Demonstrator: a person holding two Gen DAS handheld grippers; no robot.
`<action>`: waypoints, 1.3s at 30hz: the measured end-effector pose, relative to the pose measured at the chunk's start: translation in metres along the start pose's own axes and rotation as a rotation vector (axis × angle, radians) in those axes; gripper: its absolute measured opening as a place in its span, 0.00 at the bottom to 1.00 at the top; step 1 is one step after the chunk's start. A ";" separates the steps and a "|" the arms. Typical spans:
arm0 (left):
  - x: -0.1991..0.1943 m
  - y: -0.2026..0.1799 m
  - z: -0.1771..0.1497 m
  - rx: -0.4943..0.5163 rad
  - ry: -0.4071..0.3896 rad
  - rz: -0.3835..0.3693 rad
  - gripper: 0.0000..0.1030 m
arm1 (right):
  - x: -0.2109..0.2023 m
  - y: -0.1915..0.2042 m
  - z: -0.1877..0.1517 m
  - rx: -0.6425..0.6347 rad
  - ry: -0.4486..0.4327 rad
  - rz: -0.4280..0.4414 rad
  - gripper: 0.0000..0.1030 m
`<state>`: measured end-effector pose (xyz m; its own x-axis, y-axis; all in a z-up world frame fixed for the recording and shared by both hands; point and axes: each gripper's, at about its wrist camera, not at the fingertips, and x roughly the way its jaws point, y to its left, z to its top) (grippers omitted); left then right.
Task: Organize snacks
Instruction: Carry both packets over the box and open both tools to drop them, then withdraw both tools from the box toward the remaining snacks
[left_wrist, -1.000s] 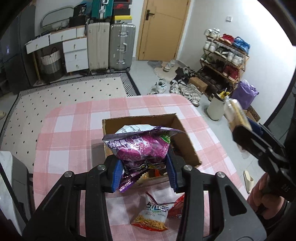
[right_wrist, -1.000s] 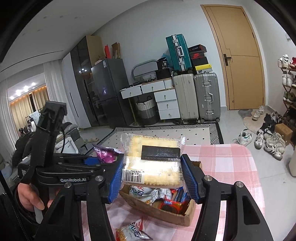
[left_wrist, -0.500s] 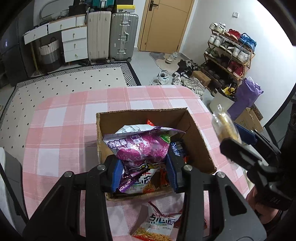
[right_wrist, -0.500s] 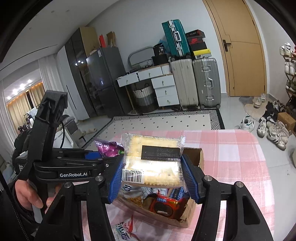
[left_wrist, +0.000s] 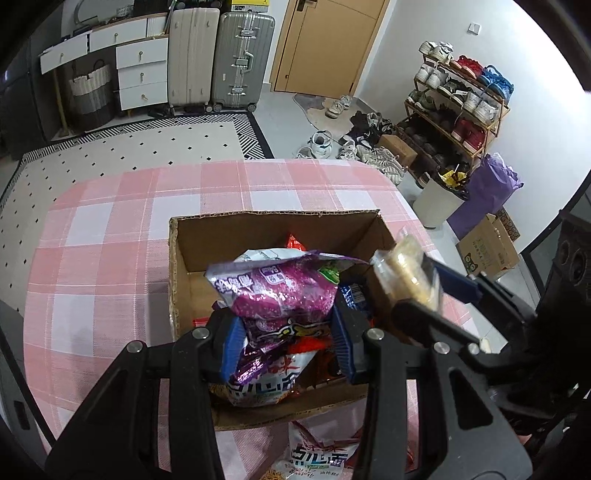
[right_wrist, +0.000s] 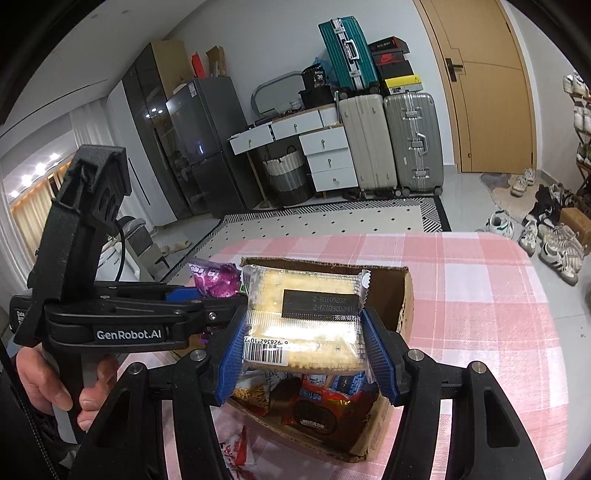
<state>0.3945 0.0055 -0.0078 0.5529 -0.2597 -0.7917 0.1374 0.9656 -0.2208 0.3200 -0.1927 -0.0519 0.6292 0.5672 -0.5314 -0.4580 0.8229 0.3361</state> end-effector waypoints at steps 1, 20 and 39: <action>0.002 0.000 0.000 -0.002 0.001 -0.007 0.40 | 0.002 -0.001 -0.001 0.001 0.005 0.000 0.59; -0.046 0.002 -0.008 -0.046 -0.074 0.027 0.77 | -0.052 -0.005 0.008 0.012 -0.099 -0.015 0.84; -0.150 -0.016 -0.081 -0.040 -0.212 0.126 0.84 | -0.120 0.048 -0.025 -0.044 -0.132 -0.014 0.89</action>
<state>0.2430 0.0281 0.0688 0.7243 -0.1247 -0.6781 0.0259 0.9877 -0.1540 0.2069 -0.2219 0.0082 0.7113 0.5576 -0.4279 -0.4742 0.8301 0.2935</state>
